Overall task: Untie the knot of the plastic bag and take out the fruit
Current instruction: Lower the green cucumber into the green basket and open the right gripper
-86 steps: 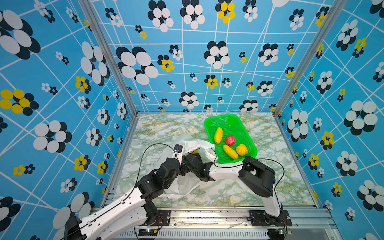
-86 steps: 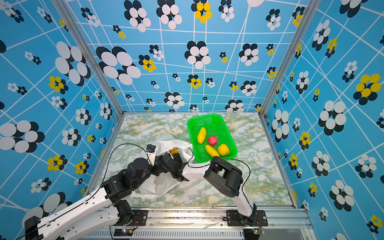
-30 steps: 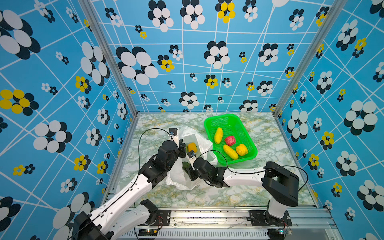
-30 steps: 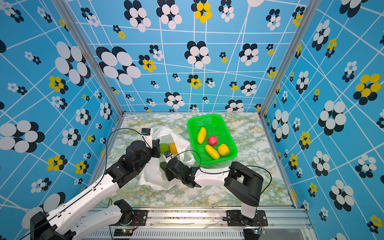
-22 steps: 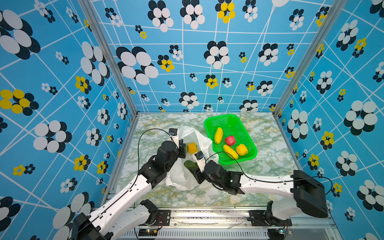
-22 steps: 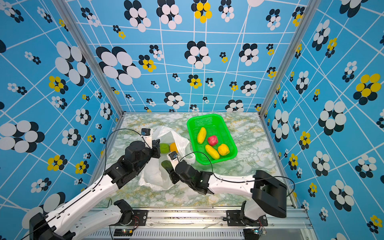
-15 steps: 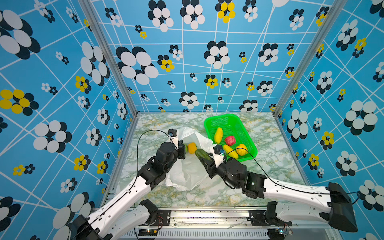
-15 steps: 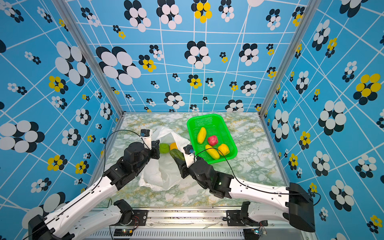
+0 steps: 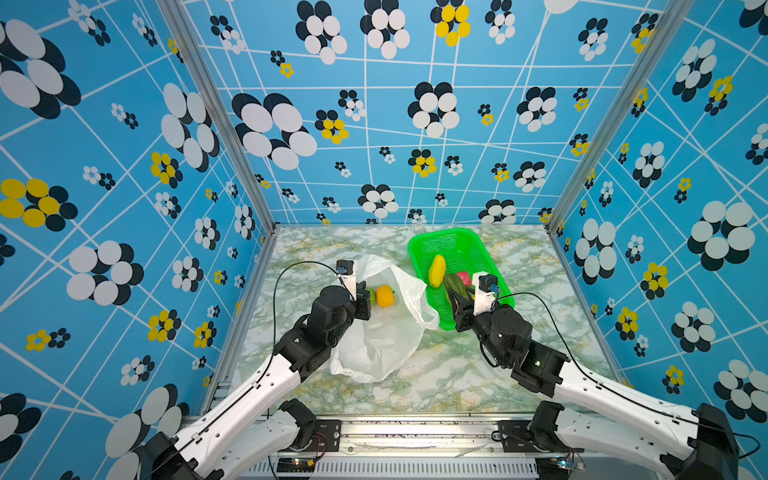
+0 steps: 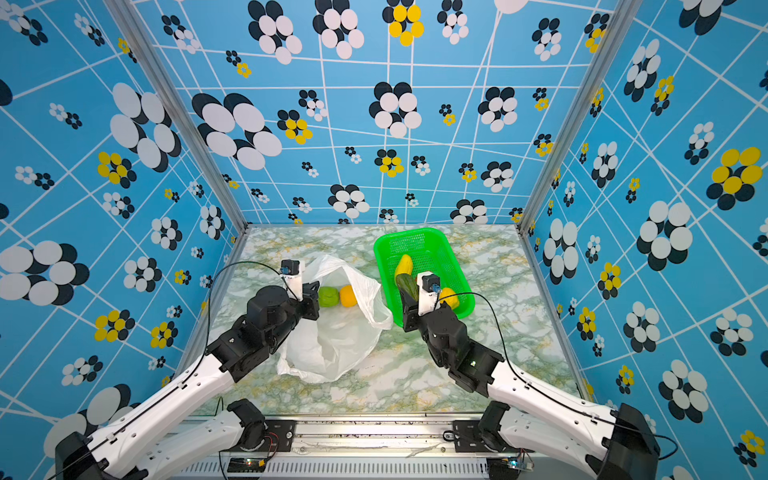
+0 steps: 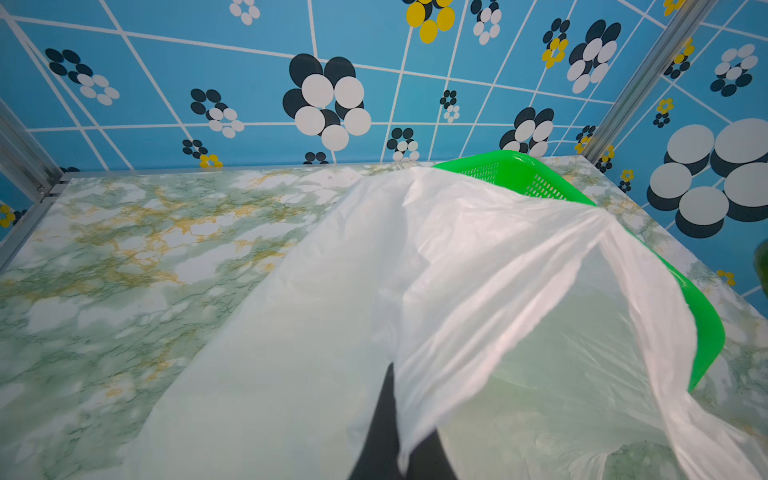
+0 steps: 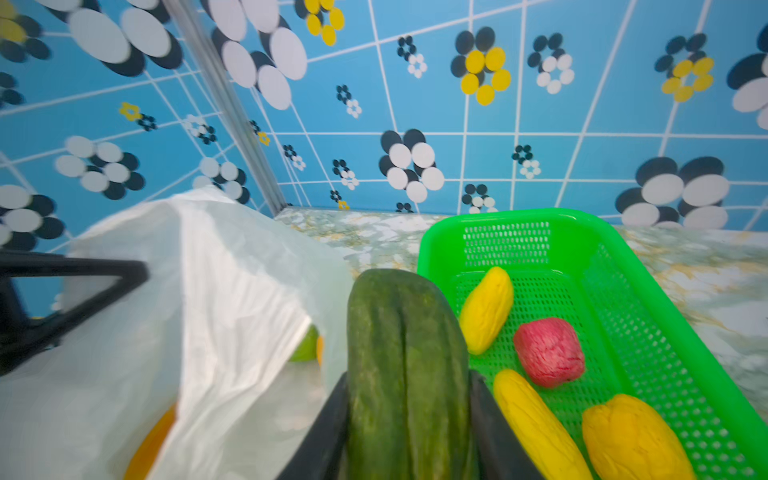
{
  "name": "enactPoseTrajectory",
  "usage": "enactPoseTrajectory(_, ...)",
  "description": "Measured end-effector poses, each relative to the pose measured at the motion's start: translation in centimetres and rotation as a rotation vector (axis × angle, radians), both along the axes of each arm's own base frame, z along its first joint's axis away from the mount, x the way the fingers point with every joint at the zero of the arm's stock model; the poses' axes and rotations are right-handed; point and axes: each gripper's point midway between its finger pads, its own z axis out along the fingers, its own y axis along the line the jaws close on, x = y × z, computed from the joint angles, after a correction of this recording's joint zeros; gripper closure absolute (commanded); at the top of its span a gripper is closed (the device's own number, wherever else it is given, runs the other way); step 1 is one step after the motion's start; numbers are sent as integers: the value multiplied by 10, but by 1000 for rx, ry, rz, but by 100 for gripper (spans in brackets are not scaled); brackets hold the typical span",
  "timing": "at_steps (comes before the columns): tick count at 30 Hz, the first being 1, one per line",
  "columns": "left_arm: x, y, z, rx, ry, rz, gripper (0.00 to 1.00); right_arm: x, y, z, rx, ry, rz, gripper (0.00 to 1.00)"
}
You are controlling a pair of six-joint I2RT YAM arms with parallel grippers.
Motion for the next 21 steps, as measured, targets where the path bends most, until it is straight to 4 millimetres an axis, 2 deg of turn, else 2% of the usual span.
enactPoseTrajectory(3, 0, 0, -1, 2, 3, -1, 100, 24, -16, -29, -40, 102, -87, 67)
enactPoseTrajectory(6, 0, 0, -2, 2, 4, -3, 100, 48, -22, -56, -69, 211, -139, 68)
enactPoseTrajectory(12, -2, 1, -3, 3, 5, -3, 100, 85, -1, -109, -161, 403, -147, 75)
enactPoseTrajectory(17, -4, 3, 0, -1, 1, -3, 100, 97, 11, -150, -238, 519, -134, 74)
enactPoseTrajectory(21, -6, 4, 1, -3, -2, -2, 100, 96, 14, -167, -265, 566, -121, 71)
